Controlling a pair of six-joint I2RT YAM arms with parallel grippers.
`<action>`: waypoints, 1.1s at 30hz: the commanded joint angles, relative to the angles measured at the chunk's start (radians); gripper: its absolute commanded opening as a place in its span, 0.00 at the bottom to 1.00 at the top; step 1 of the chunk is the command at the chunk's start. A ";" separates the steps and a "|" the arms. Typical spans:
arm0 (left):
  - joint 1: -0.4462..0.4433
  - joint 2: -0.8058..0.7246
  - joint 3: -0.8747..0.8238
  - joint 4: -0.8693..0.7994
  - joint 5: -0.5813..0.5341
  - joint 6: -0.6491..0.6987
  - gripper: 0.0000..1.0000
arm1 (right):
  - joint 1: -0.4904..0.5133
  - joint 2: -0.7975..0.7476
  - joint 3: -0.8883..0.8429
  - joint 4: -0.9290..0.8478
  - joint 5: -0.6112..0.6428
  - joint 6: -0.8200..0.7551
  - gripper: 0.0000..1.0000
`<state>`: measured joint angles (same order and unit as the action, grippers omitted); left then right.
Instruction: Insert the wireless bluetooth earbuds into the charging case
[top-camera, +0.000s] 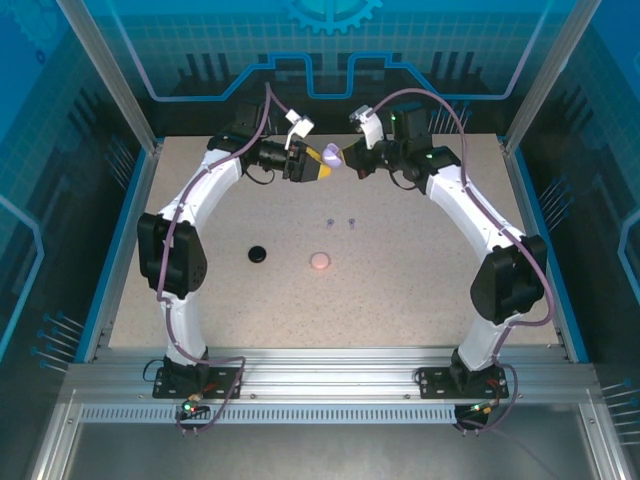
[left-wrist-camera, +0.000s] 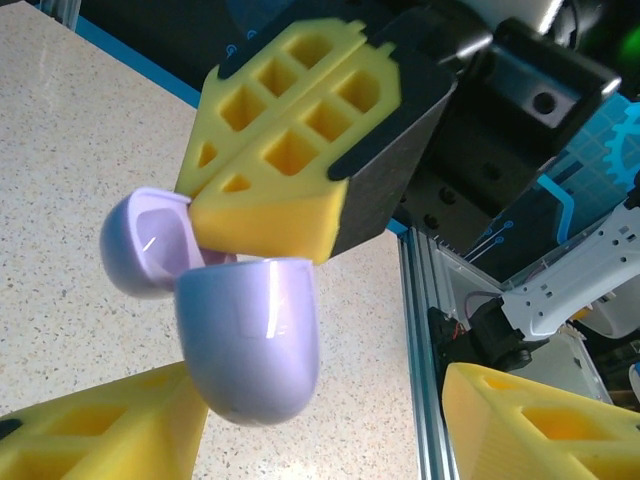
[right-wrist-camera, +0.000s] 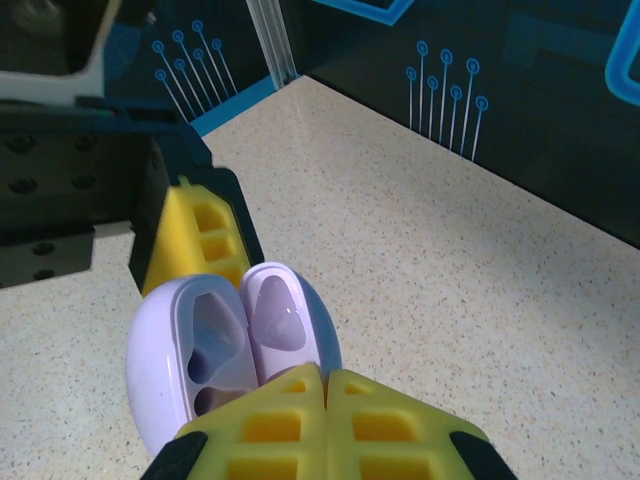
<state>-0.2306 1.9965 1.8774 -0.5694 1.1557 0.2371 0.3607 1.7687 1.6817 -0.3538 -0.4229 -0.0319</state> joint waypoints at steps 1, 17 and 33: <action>0.009 0.019 0.037 -0.032 0.042 0.022 0.63 | 0.020 0.017 0.036 -0.019 -0.025 -0.019 0.00; 0.019 0.025 0.048 -0.030 0.056 0.019 0.54 | 0.043 0.025 0.046 -0.048 -0.025 -0.042 0.00; 0.020 0.030 0.046 -0.020 0.067 0.015 0.33 | 0.059 0.031 0.056 -0.051 -0.023 -0.043 0.00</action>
<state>-0.2184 2.0136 1.8900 -0.5812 1.1805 0.2386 0.3962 1.7828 1.7035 -0.3870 -0.4274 -0.0616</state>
